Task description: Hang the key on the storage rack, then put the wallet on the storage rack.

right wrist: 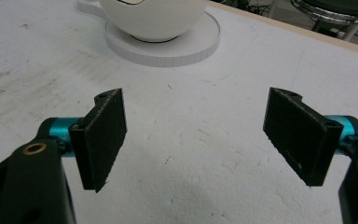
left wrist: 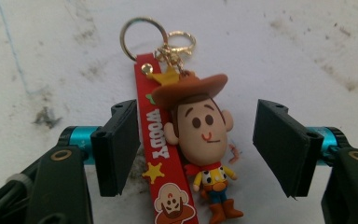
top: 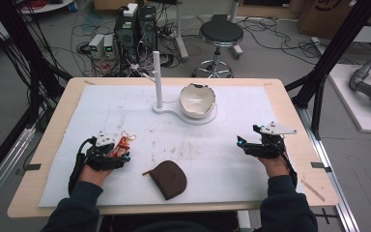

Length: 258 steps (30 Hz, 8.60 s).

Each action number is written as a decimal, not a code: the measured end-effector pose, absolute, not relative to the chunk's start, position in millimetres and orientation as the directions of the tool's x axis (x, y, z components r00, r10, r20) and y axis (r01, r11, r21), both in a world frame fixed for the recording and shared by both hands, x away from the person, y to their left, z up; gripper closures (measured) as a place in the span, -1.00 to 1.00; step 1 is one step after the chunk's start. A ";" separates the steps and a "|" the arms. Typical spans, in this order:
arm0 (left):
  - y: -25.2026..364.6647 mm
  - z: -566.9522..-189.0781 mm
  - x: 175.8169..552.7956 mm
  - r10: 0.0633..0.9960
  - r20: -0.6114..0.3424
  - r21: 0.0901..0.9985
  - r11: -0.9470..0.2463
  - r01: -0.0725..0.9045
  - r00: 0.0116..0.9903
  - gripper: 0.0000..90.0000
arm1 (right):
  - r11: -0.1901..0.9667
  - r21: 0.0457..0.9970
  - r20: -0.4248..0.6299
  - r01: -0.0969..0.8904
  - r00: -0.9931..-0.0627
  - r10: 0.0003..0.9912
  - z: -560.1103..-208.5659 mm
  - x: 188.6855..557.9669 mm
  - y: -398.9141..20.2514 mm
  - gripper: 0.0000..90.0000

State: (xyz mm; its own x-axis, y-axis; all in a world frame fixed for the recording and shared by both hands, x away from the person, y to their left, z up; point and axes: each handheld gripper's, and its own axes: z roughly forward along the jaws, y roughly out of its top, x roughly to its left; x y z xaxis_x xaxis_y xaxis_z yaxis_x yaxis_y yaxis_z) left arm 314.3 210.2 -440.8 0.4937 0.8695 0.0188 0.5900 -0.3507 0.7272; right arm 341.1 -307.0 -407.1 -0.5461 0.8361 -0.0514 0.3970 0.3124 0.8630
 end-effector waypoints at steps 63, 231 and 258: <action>176.6 -275.4 410.5 0.743 0.006 0.958 -0.195 0.209 0.669 0.49 | 0.309 0.863 -0.043 0.399 -0.551 0.834 -407.4 342.2 -306.0 -0.52; 104.9 -443.9 337.4 0.548 -0.173 0.846 -0.343 0.409 0.818 -0.09 | 0.521 0.748 0.223 0.412 -0.894 0.388 -438.7 342.3 -175.0 0.32; 142.7 -437.3 357.3 0.534 -0.336 0.808 -0.260 0.529 0.776 -0.01 | 0.460 0.727 0.294 0.510 -0.836 0.463 -441.4 348.4 -165.5 -0.30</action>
State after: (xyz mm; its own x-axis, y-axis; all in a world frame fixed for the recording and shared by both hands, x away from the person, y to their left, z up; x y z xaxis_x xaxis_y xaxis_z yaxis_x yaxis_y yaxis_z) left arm 357.3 142.7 -437.3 0.7757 0.5343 -0.3358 0.5287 -0.2597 0.8081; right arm 348.4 -165.5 -441.4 -0.8360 0.4633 0.2941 0.5104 0.4597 0.7268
